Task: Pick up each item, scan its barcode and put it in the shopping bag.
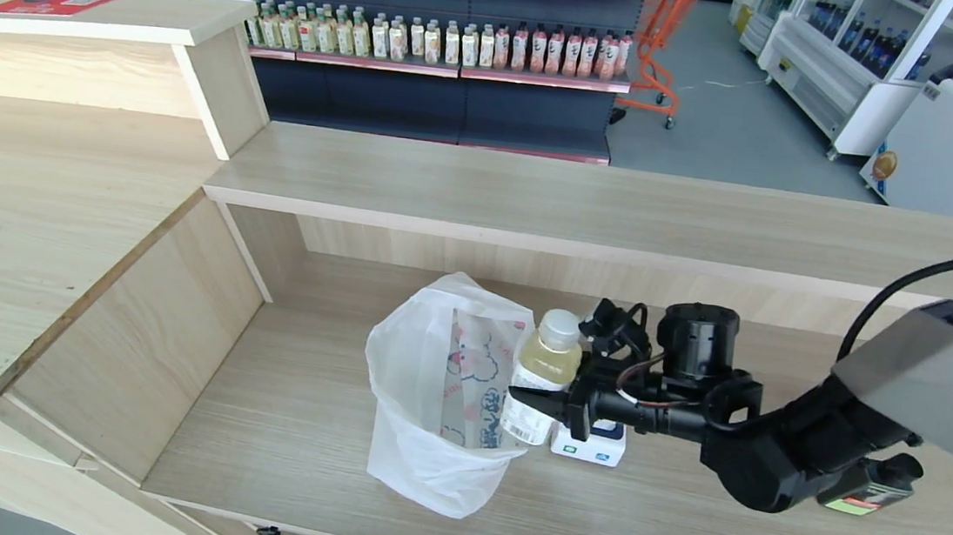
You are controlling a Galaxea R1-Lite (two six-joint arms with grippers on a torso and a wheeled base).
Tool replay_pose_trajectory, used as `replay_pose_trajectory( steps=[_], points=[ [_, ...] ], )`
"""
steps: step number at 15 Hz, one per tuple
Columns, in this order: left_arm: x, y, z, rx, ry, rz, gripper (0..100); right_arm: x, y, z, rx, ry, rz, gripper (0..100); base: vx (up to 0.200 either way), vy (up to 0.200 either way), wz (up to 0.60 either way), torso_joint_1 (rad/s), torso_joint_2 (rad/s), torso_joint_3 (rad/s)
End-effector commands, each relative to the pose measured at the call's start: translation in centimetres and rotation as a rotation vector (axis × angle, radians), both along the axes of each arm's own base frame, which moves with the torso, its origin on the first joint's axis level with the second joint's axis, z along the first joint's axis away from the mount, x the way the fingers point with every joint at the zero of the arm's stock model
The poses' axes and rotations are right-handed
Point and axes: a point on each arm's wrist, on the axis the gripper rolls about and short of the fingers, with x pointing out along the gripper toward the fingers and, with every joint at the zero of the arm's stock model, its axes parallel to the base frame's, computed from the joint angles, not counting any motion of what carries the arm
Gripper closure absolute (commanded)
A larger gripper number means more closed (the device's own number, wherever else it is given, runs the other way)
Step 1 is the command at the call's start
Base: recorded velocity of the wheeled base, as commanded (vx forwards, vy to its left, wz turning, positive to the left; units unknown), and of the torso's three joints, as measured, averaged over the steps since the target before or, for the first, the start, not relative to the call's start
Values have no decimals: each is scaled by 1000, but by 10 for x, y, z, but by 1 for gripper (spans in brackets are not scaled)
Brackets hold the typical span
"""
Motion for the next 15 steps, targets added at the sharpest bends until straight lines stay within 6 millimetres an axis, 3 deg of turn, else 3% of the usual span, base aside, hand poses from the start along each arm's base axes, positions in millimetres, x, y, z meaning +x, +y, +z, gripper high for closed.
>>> replay_pose_trajectory(
  steps=[1, 4, 11, 12, 15],
  points=[
    [0, 0, 0, 1, 0, 0, 0, 23, 45, -31, -20, -41, 17, 100, 0, 0, 0, 0, 0, 0],
    [0, 0, 0, 1, 0, 0, 0, 39, 58, -50, -78, -156, 39, 100, 0, 0, 0, 0, 0, 0],
    [0, 0, 0, 1, 0, -1, 0, 47, 54, -83, -85, -188, 25, 100, 0, 0, 0, 0, 0, 0],
    [0, 0, 0, 1, 0, 0, 0, 47, 52, -85, -85, -183, 22, 0, 0, 0, 0, 0, 0, 0],
    [0, 0, 0, 1, 0, -1, 0, 42, 47, -76, -37, -92, -5, 0, 0, 0, 0, 0, 0, 0]
  ],
)
